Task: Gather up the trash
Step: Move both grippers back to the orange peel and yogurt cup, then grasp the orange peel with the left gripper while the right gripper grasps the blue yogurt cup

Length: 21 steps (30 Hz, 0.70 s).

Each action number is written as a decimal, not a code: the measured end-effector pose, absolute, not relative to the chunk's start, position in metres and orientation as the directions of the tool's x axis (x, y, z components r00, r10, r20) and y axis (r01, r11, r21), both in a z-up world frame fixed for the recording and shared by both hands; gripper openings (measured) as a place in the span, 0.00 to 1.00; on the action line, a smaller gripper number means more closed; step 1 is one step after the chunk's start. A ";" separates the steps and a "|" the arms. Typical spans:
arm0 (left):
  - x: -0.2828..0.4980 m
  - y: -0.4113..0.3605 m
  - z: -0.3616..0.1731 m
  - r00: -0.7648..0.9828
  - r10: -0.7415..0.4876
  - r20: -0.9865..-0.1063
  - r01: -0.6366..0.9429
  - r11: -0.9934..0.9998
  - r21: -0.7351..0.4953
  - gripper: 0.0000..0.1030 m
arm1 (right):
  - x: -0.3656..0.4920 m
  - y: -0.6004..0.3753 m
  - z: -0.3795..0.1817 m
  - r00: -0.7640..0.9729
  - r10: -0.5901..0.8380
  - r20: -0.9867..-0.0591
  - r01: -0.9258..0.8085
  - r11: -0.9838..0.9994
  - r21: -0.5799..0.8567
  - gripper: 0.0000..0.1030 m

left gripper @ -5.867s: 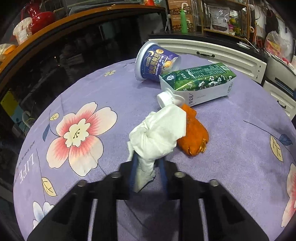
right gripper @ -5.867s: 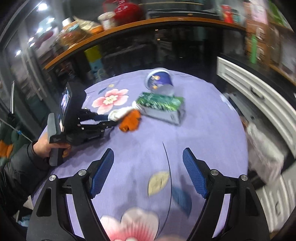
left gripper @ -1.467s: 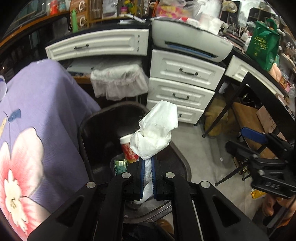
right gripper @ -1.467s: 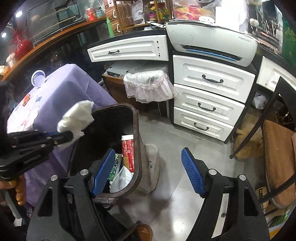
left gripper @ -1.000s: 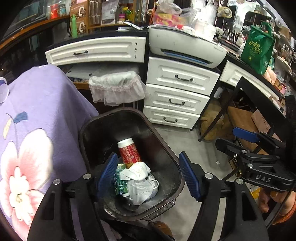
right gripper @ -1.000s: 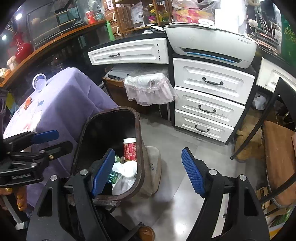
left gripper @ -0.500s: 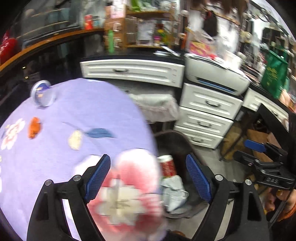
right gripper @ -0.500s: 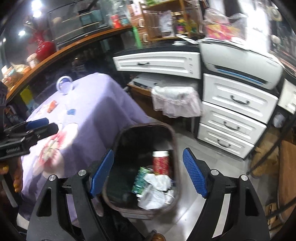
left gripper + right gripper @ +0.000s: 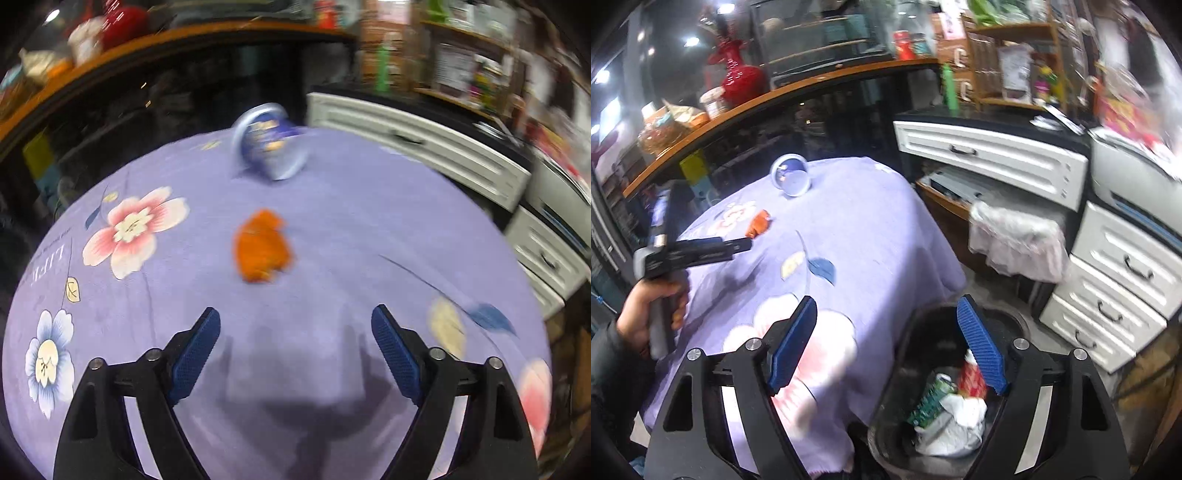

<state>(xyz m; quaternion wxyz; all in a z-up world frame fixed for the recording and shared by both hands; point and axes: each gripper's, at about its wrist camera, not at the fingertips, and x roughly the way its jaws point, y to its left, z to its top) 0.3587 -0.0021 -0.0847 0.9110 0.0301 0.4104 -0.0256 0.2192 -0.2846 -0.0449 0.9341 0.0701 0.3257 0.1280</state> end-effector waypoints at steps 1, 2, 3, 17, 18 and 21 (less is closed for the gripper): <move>0.366 0.002 -0.086 0.653 -0.023 -0.757 0.064 0.998 0.025 0.67 | 0.226 -0.278 -0.041 0.754 0.292 -0.588 -0.207 0.956 0.208 0.81; 0.377 0.005 -0.088 0.642 -0.025 -0.766 0.059 0.998 0.017 0.64 | 0.229 -0.275 -0.040 0.753 0.296 -0.588 -0.216 0.955 0.205 0.81; 0.386 0.006 -0.089 0.635 -0.025 -0.772 0.059 0.998 0.017 0.62 | 0.236 -0.270 -0.037 0.748 0.304 -0.590 -0.229 0.952 0.201 0.81; 0.404 0.019 -0.090 0.662 -0.051 -0.748 0.067 0.998 -0.008 0.25 | 0.370 -0.163 -0.017 0.615 0.437 -0.657 -0.426 0.884 0.190 0.81; 0.396 0.027 -0.086 0.680 -0.052 -0.731 0.049 0.998 -0.025 0.25 | 0.380 -0.153 -0.016 0.599 0.452 -0.661 -0.439 0.876 0.201 0.81; 0.385 0.044 -0.076 0.725 -0.032 -0.689 0.003 0.999 -0.042 0.25 | 0.432 -0.114 -0.012 0.542 0.488 -0.684 -0.484 0.847 0.221 0.82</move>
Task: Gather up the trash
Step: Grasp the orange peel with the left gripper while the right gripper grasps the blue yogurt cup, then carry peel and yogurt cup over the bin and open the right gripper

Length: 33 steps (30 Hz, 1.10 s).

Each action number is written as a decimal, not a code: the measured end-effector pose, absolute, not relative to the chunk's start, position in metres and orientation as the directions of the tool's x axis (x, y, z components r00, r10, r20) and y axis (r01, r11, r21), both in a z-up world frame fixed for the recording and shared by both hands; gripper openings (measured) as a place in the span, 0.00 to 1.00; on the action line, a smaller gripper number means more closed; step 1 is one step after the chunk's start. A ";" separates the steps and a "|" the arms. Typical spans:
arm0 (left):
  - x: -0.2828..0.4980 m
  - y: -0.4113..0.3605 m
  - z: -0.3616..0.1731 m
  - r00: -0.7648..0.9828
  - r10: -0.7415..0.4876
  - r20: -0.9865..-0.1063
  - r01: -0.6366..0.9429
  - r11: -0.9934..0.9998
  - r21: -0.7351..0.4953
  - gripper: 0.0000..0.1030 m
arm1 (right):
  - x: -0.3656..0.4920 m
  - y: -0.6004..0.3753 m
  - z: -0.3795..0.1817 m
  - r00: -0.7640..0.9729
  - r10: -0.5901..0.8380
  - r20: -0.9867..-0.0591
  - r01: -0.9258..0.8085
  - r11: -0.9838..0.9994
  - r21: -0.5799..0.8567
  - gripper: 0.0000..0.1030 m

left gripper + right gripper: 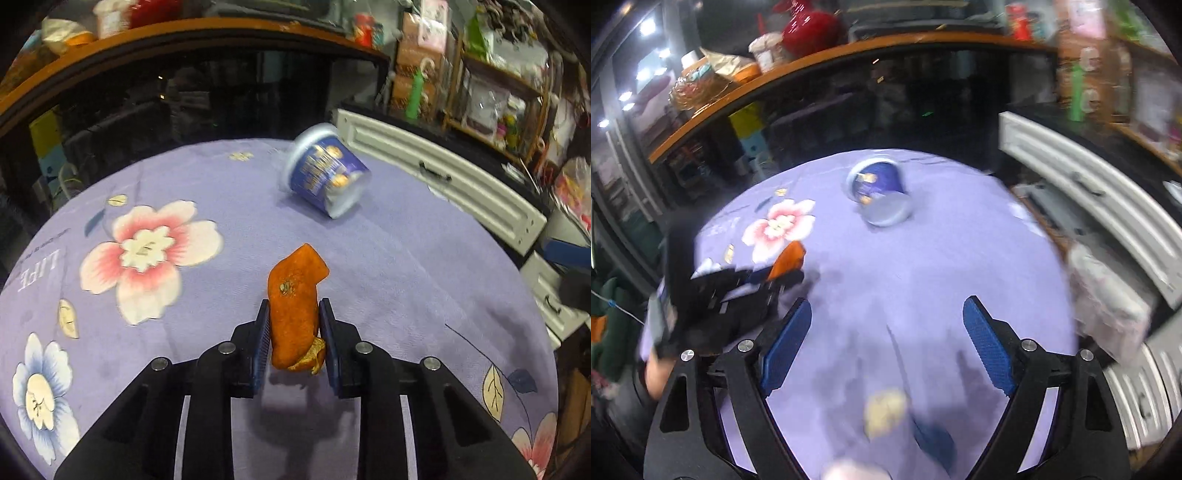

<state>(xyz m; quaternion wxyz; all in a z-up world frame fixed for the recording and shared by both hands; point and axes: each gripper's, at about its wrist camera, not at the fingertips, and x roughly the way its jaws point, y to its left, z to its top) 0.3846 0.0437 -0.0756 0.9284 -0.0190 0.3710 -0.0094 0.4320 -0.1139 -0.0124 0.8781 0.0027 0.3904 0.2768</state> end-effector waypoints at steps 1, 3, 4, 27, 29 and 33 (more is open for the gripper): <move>0.383 0.048 -0.073 0.734 -0.016 -0.679 -0.012 0.999 -0.036 0.25 | 0.445 -0.103 -0.012 0.541 0.479 -0.692 -0.490 0.848 0.204 0.85; 0.384 0.056 -0.070 0.748 0.011 -0.664 -0.033 0.999 -0.021 0.25 | 0.476 -0.078 -0.013 0.524 0.458 -0.718 -0.508 0.845 0.168 0.87; 0.383 0.058 -0.068 0.752 0.020 -0.659 -0.040 0.999 -0.015 0.25 | 0.490 -0.068 -0.015 0.516 0.444 -0.732 -0.508 0.847 0.156 0.87; 0.384 0.067 -0.075 0.745 -0.010 -0.668 -0.049 0.996 -0.069 0.25 | 0.566 -0.012 -0.045 0.530 0.303 -0.792 -0.502 0.865 -0.005 0.68; 0.382 0.064 -0.074 0.749 -0.012 -0.663 -0.040 0.997 -0.064 0.25 | 0.552 -0.027 -0.038 0.535 0.334 -0.776 -0.496 0.868 0.031 0.68; 0.379 0.057 -0.072 0.758 -0.012 -0.653 -0.024 0.999 -0.045 0.25 | 0.501 -0.068 -0.022 0.564 0.382 -0.732 -0.483 0.872 0.083 0.68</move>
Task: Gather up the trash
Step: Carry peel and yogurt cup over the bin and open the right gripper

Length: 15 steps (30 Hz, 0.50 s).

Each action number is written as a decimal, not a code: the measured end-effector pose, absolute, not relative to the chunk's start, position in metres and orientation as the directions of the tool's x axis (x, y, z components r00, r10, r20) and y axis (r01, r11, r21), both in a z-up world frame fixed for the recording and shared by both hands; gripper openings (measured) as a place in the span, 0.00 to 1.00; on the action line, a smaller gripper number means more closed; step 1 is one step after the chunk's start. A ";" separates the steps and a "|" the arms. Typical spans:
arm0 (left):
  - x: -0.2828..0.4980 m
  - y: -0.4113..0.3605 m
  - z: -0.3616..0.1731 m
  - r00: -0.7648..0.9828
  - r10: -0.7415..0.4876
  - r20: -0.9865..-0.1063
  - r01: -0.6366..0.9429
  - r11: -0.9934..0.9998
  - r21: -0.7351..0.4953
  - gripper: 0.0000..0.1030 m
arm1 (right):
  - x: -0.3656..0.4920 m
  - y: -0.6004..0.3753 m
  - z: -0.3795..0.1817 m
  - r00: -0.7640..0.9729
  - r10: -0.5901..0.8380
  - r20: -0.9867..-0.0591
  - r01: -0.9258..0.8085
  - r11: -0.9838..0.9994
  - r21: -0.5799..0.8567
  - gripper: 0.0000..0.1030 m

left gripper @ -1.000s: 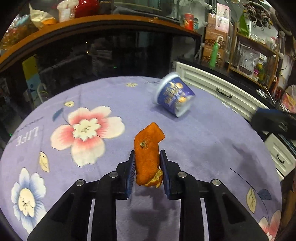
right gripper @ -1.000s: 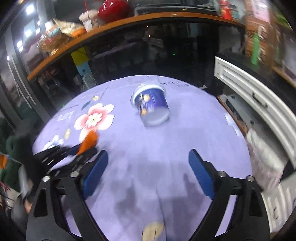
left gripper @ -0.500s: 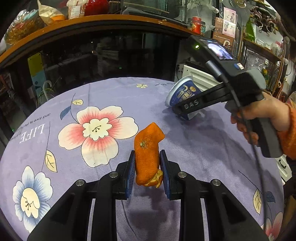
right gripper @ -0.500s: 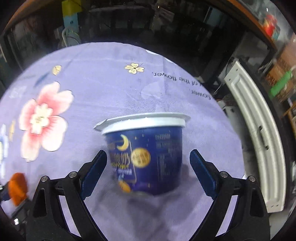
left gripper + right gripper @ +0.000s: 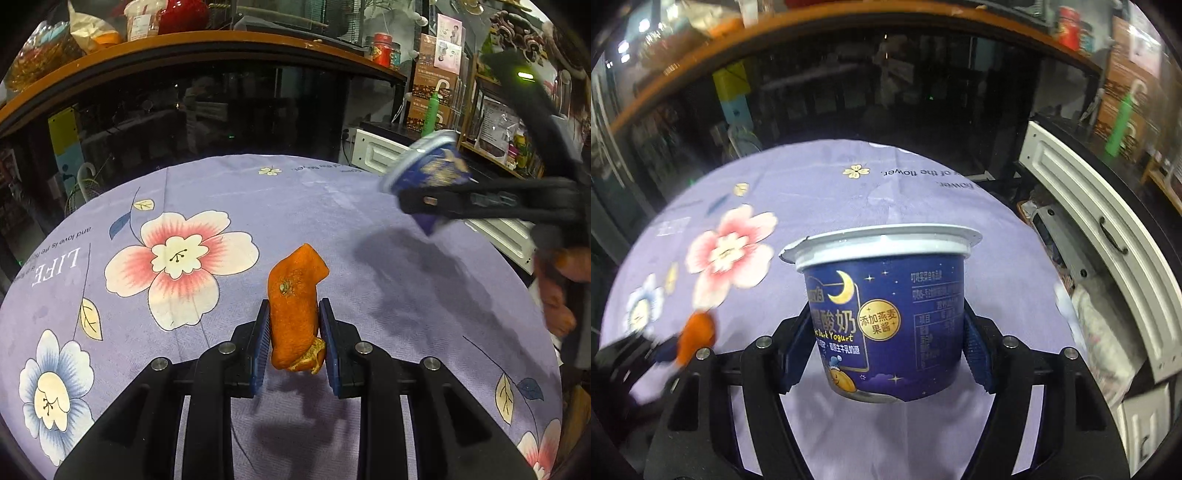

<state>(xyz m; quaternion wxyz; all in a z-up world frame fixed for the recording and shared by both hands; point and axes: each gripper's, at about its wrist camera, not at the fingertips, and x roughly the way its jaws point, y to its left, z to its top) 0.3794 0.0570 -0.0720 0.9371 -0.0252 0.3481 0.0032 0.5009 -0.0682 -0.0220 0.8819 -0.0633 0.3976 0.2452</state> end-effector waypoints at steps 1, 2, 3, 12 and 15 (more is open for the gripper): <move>0.378 0.055 -0.071 0.762 -0.013 -0.647 -0.016 0.999 -0.039 0.25 | 0.489 -0.079 -0.019 0.571 0.389 -0.723 -0.476 0.874 0.095 0.68; 0.377 0.052 -0.070 0.766 -0.014 -0.642 -0.009 0.999 -0.034 0.25 | 0.475 -0.091 -0.016 0.577 0.398 -0.714 -0.470 0.876 0.108 0.68; 0.375 0.050 -0.068 0.772 -0.018 -0.636 0.000 1.000 -0.028 0.25 | 0.459 -0.105 -0.013 0.586 0.404 -0.702 -0.463 0.878 0.120 0.68; 0.343 0.002 -0.057 0.774 -0.113 -0.623 0.131 0.991 -0.016 0.25 | 0.326 -0.210 0.004 0.679 0.367 -0.636 -0.383 0.916 0.120 0.68; 0.317 -0.026 -0.052 0.770 -0.161 -0.617 0.197 0.980 -0.009 0.25 | 0.294 -0.239 0.000 0.704 0.348 -0.619 -0.344 0.930 0.132 0.68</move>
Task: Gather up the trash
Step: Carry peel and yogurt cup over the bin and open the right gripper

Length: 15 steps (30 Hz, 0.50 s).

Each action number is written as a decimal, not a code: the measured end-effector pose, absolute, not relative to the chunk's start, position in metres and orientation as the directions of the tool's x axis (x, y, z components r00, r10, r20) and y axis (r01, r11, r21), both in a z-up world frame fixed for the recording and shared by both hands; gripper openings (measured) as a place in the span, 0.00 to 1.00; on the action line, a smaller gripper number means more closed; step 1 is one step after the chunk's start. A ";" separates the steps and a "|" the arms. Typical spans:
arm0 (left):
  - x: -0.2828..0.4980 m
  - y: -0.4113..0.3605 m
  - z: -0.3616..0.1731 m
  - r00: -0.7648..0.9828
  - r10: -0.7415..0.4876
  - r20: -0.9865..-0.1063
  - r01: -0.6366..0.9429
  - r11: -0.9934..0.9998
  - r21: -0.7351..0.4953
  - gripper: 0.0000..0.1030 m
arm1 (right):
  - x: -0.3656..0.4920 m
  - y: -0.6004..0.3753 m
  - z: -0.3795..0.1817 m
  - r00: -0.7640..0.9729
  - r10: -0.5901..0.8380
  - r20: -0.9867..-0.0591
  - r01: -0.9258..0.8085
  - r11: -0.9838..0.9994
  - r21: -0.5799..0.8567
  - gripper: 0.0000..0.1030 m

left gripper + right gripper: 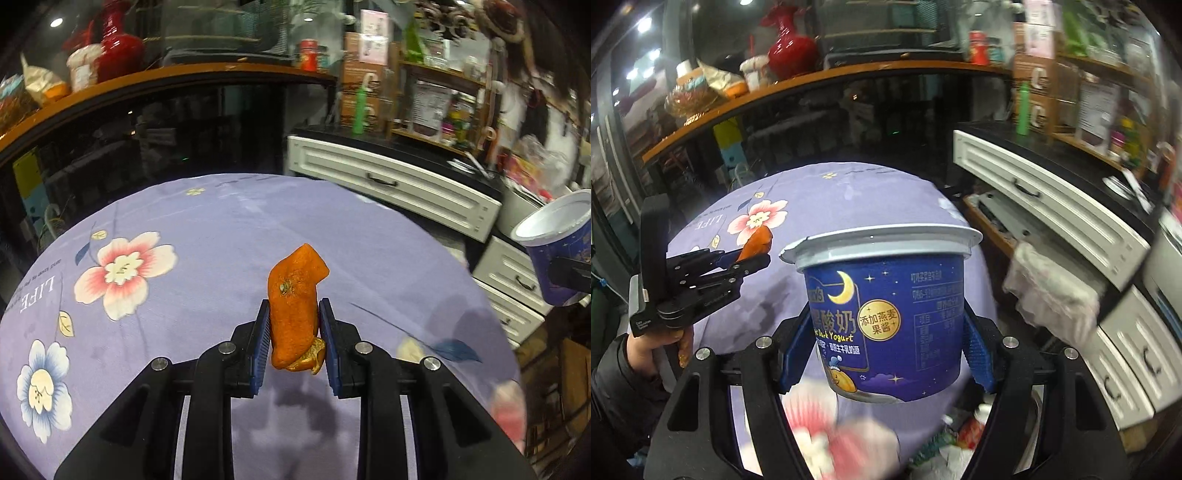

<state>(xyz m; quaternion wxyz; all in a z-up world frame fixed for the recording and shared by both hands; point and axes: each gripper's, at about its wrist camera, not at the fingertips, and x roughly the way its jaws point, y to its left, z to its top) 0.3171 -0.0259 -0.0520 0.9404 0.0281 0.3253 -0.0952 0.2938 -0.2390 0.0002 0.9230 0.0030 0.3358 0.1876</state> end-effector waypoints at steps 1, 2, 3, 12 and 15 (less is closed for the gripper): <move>0.310 -0.033 -0.051 0.769 -0.174 -0.615 0.216 0.976 -0.005 0.25 | 0.282 -0.248 -0.002 0.717 0.333 -0.613 -0.323 0.937 0.131 0.68; 0.301 -0.043 -0.049 0.768 -0.189 -0.612 0.237 0.971 -0.002 0.25 | 0.271 -0.255 -0.005 0.726 0.323 -0.608 -0.306 0.942 0.135 0.68; 0.291 -0.053 -0.048 0.765 -0.208 -0.610 0.260 0.966 -0.004 0.25 | 0.264 -0.261 -0.007 0.731 0.316 -0.605 -0.294 0.946 0.140 0.68; 0.235 -0.120 -0.047 0.721 -0.339 -0.604 0.402 0.915 -0.033 0.25 | 0.192 -0.317 -0.048 0.751 0.235 -0.617 -0.152 0.971 0.184 0.68; 0.223 -0.140 -0.050 0.699 -0.372 -0.611 0.437 0.898 -0.047 0.25 | 0.178 -0.332 -0.068 0.739 0.220 -0.636 -0.102 0.971 0.218 0.68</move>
